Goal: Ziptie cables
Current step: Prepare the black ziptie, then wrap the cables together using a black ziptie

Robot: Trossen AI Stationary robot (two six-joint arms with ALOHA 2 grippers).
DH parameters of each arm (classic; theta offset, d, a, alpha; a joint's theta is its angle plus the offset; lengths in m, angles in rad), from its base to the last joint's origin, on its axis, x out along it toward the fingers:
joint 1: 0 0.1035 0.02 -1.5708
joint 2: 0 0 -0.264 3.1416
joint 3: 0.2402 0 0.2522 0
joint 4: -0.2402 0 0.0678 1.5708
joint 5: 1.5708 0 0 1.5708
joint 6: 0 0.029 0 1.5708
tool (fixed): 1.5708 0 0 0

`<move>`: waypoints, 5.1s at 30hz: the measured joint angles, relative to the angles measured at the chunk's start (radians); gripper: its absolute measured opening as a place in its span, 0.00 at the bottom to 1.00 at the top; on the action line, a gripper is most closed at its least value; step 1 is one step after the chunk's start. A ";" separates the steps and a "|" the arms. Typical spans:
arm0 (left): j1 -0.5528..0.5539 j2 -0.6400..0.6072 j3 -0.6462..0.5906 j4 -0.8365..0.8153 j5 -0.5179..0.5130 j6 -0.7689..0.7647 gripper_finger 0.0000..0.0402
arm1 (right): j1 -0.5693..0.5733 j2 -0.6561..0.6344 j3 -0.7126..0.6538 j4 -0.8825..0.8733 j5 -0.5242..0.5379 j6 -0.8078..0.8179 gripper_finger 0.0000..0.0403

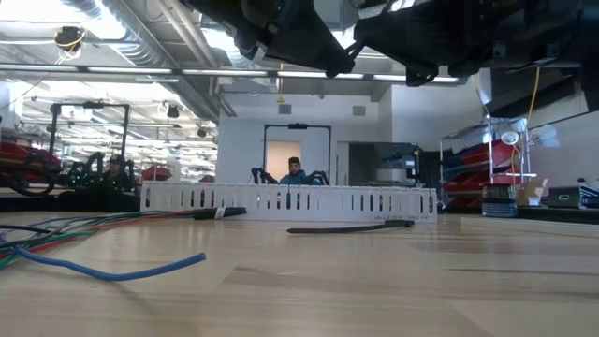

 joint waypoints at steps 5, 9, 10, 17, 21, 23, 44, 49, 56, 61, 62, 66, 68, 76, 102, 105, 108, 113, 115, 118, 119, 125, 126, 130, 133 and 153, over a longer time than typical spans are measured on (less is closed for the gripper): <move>0.000 -0.019 0.014 -0.074 0.000 -0.002 0.07 | 0.000 -0.016 0.000 -0.036 0.036 -0.021 0.04; -0.010 -0.088 0.066 -0.327 0.005 -0.123 0.18 | -0.001 -0.068 -0.001 -0.164 0.084 -0.015 0.02; -0.016 -0.103 0.074 -0.406 0.007 -0.169 0.21 | -0.001 -0.084 -0.001 -0.200 0.104 0.001 0.02; -0.052 -0.180 0.050 -0.869 0.016 -0.614 0.29 | -0.001 -0.114 -0.002 -0.339 0.127 0.103 0.03; -0.035 -0.168 -0.060 -0.836 0.062 -0.760 0.29 | -0.009 -0.112 -0.002 -0.355 0.126 0.145 0.03; -0.017 -0.168 -0.117 -0.784 0.076 -0.794 0.29 | -0.009 -0.112 -0.002 -0.352 0.127 0.155 0.03; 0.294 -0.168 -0.349 -0.467 0.250 -0.436 0.41 | -0.006 -0.112 -0.002 -0.412 0.114 0.217 0.03; 0.322 -0.168 -0.349 -0.452 0.269 -0.312 0.46 | -0.006 -0.111 -0.002 -0.413 0.114 0.218 0.04; 0.366 -0.134 -0.348 -0.431 0.339 -0.187 0.40 | -0.006 -0.111 -0.002 -0.410 0.115 0.217 0.04; 0.358 -0.108 -0.348 -0.402 0.369 -0.178 0.27 | -0.006 -0.111 -0.002 -0.405 0.115 0.221 0.04; 0.353 -0.108 -0.348 -0.401 0.369 -0.183 0.22 | -0.006 -0.111 -0.002 -0.405 0.115 0.226 0.04; 0.316 -0.106 -0.338 -0.406 0.361 -0.196 0.05 | -0.006 -0.111 -0.002 -0.404 0.113 0.277 0.04; 0.287 -0.105 -0.320 -0.404 0.360 -0.196 0.04 | -0.006 -0.111 -0.002 -0.404 0.113 0.313 0.04; 0.168 -0.099 -0.173 -0.376 0.398 -0.135 0.04 | -0.041 -0.106 -0.002 -0.403 0.086 0.434 0.04; 0.109 -0.049 -0.107 -0.209 0.409 -0.085 0.04 | -0.094 0.069 0.254 -0.533 -0.076 0.396 0.04; 0.109 -0.045 -0.107 -0.209 0.411 -0.086 0.04 | -0.100 0.112 0.293 -0.538 -0.088 0.393 0.04; 0.103 -0.041 -0.108 -0.213 0.422 -0.091 0.04 | -0.107 0.146 0.323 -0.556 -0.089 0.391 0.04; 0.094 -0.041 -0.108 -0.229 0.422 -0.093 0.04 | -0.112 0.166 0.338 -0.564 -0.096 0.391 0.04; 0.094 -0.041 -0.108 -0.233 0.422 -0.099 0.04 | -0.113 0.166 0.338 -0.566 -0.095 0.390 0.04; 0.102 -0.041 -0.108 -0.233 0.426 -0.128 0.08 | -0.113 0.166 0.338 -0.571 -0.093 0.390 0.04; 0.103 -0.041 -0.108 -0.233 0.426 -0.134 0.10 | -0.114 0.166 0.338 -0.573 -0.092 0.390 0.04; 0.102 -0.041 -0.108 -0.235 0.424 -0.125 0.27 | -0.113 0.166 0.338 -0.584 -0.092 0.389 0.04; 0.100 -0.041 -0.108 -0.235 0.424 -0.121 0.29 | -0.113 0.166 0.338 -0.584 -0.092 0.389 0.04; 0.097 -0.041 -0.108 -0.233 0.422 -0.120 0.34 | -0.116 0.166 0.338 -0.585 -0.094 0.389 0.04; 0.098 -0.043 -0.108 -0.246 0.421 -0.117 0.34 | -0.119 0.167 0.338 -0.591 -0.093 0.389 0.04; 0.033 -0.097 -0.105 -0.448 0.425 -0.128 0.35 | -0.127 0.251 0.336 -0.545 -0.059 0.425 0.04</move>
